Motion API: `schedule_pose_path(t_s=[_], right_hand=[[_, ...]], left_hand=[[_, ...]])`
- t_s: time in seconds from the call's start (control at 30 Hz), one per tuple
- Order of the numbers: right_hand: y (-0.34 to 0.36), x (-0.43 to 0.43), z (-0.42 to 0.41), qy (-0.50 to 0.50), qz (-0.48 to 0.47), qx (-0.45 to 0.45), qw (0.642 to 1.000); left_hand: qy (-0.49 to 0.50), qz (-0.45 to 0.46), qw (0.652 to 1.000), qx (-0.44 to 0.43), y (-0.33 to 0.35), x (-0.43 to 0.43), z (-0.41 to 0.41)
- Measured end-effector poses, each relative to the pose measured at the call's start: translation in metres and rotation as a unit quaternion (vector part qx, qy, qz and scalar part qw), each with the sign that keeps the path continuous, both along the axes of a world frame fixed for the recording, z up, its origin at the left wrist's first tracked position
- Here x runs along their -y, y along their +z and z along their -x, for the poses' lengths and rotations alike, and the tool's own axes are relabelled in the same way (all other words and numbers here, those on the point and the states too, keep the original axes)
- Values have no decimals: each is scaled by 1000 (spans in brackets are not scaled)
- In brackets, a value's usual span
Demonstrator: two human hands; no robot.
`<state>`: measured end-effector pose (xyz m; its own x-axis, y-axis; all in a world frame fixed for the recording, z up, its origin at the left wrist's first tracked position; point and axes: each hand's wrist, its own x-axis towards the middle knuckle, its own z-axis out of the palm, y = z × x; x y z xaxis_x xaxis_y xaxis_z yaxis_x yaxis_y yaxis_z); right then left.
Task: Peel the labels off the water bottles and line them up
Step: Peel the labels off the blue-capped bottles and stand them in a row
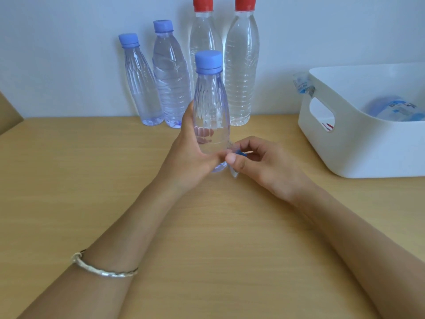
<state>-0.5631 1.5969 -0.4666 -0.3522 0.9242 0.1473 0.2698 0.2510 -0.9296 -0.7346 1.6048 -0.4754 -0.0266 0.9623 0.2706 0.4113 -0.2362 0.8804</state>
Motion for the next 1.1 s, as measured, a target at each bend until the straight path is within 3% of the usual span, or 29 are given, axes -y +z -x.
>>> schedule_pose_path(t_s=[0.43, 0.63, 1.1], right_hand=[[-5, -6, 0, -46, -54, 64, 995], [-4, -11, -3, -32, -16, 21, 999], [-5, -4, -1, 0, -41, 48, 998]], left_hand=[[-64, 12, 997, -37, 4, -1, 11], [-87, 7, 996, -28, 2, -3, 16], [31, -24, 999, -31, 4, 1, 2]])
